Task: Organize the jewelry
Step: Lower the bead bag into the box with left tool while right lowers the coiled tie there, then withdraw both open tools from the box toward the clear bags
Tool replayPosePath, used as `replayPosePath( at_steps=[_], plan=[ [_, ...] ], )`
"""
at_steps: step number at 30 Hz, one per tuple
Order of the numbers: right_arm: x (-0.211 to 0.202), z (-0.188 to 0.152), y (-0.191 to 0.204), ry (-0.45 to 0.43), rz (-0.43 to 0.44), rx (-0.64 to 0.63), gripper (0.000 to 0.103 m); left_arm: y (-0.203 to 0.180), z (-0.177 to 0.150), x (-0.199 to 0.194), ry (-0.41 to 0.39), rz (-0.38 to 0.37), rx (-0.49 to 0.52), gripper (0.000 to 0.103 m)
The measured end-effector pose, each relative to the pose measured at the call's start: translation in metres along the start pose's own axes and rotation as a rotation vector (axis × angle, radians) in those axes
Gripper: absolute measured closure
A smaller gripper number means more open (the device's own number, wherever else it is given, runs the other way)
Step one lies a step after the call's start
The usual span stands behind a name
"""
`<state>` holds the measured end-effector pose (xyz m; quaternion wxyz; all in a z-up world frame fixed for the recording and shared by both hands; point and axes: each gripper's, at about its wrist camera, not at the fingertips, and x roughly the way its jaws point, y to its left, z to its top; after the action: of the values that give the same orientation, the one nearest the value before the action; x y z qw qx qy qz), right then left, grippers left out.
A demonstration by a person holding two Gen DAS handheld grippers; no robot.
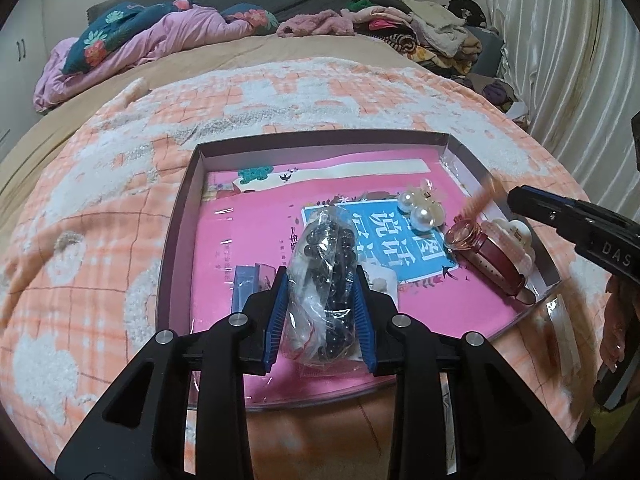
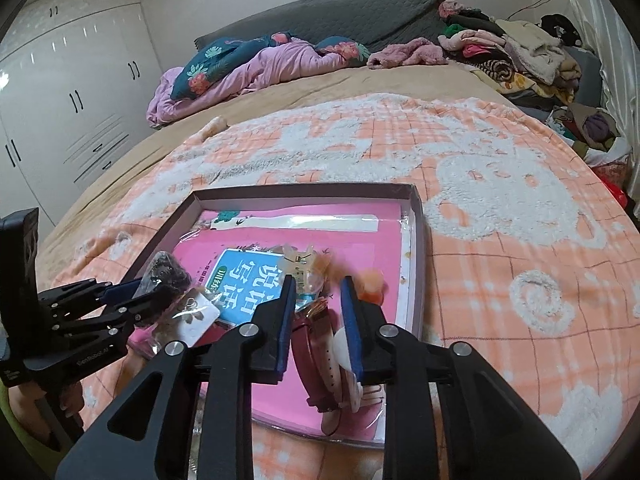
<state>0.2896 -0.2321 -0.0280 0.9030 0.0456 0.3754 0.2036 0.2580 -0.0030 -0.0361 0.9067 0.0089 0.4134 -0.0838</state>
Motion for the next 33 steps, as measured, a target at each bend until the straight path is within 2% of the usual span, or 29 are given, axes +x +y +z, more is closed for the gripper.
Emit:
replayPosePath(
  at_steps=[2, 6, 9, 13, 19, 23, 28, 30, 33],
  plan=[
    [-0.004, 0.0, 0.001, -0.009, 0.006, 0.003, 0.07, 0.0, 0.0, 0.0, -0.002, -0.001, -0.001, 0.081],
    [-0.015, 0.0, 0.004, -0.028, 0.008, -0.007, 0.066, 0.0, -0.001, 0.0, -0.003, -0.002, -0.001, 0.078],
    [-0.023, 0.001, 0.006, -0.049, 0.01, -0.007, 0.062, -0.001, 0.001, -0.006, -0.028, -0.001, 0.007, 0.073],
    [-0.035, 0.003, 0.006, -0.075, 0.016, -0.002, 0.053, -0.004, 0.004, -0.018, -0.061, 0.004, 0.016, 0.073],
    [-0.059, 0.004, 0.006, -0.122, 0.024, 0.012, 0.044, -0.006, 0.008, -0.039, -0.097, -0.007, 0.01, 0.064],
    [-0.074, 0.004, 0.008, -0.149, 0.016, 0.005, 0.038, -0.007, 0.009, -0.053, -0.125, -0.028, -0.003, 0.048],
    [-0.096, 0.003, 0.012, -0.184, -0.002, -0.012, 0.032, -0.009, 0.008, -0.073, -0.158, -0.039, -0.018, 0.039],
    [-0.104, 0.001, 0.014, -0.199, -0.009, -0.016, 0.025, -0.01, 0.008, -0.081, -0.174, -0.041, -0.023, 0.027],
    [-0.115, -0.001, 0.015, -0.216, -0.017, -0.015, 0.02, -0.013, 0.007, -0.091, -0.193, -0.038, -0.027, 0.02]
  ],
)
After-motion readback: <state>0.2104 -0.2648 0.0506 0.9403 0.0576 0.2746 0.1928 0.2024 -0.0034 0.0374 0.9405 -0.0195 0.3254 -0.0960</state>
